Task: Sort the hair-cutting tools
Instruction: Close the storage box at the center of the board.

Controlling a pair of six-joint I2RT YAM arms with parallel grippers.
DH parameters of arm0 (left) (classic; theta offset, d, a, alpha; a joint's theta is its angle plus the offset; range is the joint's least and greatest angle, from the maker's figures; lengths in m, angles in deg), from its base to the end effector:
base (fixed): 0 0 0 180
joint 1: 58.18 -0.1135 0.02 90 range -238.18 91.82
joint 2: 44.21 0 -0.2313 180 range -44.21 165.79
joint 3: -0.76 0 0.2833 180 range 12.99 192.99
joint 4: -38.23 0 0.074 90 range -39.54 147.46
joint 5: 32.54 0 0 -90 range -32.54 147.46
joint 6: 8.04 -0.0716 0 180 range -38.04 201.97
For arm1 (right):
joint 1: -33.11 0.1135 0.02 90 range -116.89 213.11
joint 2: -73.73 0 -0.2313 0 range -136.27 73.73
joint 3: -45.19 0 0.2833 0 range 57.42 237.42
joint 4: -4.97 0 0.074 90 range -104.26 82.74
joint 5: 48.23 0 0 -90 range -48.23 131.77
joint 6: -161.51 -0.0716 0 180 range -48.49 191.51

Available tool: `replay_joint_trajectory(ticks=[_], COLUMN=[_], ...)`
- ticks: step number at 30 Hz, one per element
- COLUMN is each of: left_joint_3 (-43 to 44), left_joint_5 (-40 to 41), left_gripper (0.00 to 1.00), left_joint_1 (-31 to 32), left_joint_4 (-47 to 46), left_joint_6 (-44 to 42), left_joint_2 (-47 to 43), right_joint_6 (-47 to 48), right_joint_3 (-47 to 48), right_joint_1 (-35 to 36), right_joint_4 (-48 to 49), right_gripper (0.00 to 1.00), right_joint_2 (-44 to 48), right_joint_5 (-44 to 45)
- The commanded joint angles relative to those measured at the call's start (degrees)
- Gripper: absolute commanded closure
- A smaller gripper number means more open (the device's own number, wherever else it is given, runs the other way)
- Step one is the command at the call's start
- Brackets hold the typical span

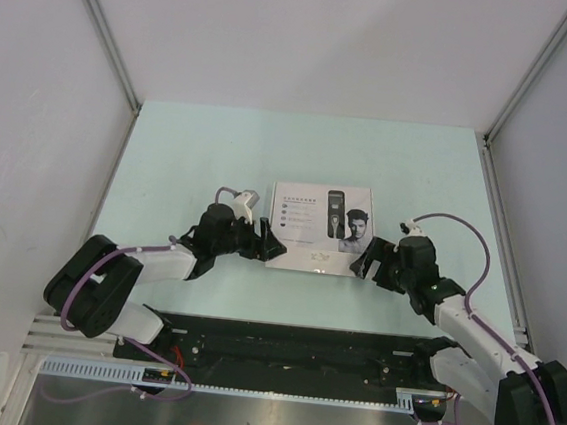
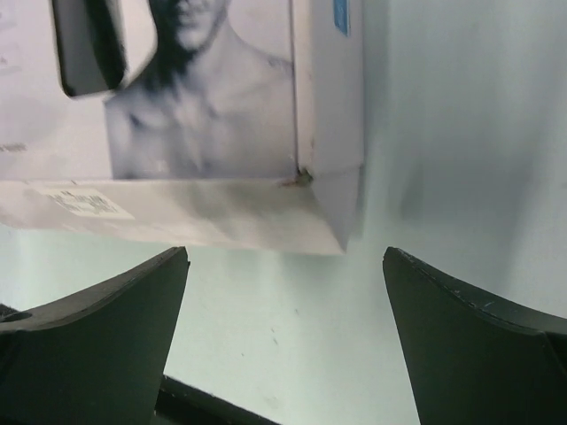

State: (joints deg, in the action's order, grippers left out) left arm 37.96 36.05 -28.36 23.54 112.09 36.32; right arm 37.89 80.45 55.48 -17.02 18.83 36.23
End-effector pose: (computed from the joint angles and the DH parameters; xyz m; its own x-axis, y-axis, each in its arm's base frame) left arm 0.2572 -0.1776 0.0798 -0.7316 -0.1193 -0.6712 0.4321 0.6804 -0.5919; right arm 0.2400 0.1063 0.1110 -0.7583 0.2839 -0.5869 -0.0309 0.8836 0.4673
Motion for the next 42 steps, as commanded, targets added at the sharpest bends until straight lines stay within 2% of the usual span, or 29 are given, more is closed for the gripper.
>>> replay_joint_trajectory(ticks=[1,6,10,22,26,33,42], left_joint_3=[2.45,2.28,2.01,2.19,2.27,1.40,0.17], left_joint_5=[-1.35,-1.71,-1.62,-1.79,-1.88,-2.06,-2.24], left_gripper=[0.20,0.20,0.20,0.21,0.21,0.20,0.17], left_joint_1=[-0.47,-0.47,-0.38,-0.47,-0.38,-0.38,-0.38], left_joint_4=[-5.16,-5.16,-5.16,-5.25,-5.16,-5.25,-5.16], left_joint_6=[1.25,1.42,1.42,1.16,1.16,1.07,0.63], left_joint_2=[-0.64,-0.29,-0.29,0.68,0.68,-0.29,-2.22], right_joint_6=[-3.63,-4.16,-5.92,-8.12,-8.74,-7.68,-8.82], right_joint_3=[-4.12,-7.90,-12.73,-18.63,-19.51,-16.96,-14.94], right_joint_1=[0.04,-0.83,-1.36,-2.77,-2.86,-2.86,-2.86], right_joint_4=[0.87,8.33,20.71,30.23,30.85,21.99,19.96], right_gripper=[0.02,0.01,0.00,0.01,0.06,0.12,0.18], right_joint_2=[2.94,4.53,4.88,2.51,5.58,17.27,18.07], right_joint_5=[-3.94,-5.97,-8.51,-5.71,-5.80,-4.74,-6.06])
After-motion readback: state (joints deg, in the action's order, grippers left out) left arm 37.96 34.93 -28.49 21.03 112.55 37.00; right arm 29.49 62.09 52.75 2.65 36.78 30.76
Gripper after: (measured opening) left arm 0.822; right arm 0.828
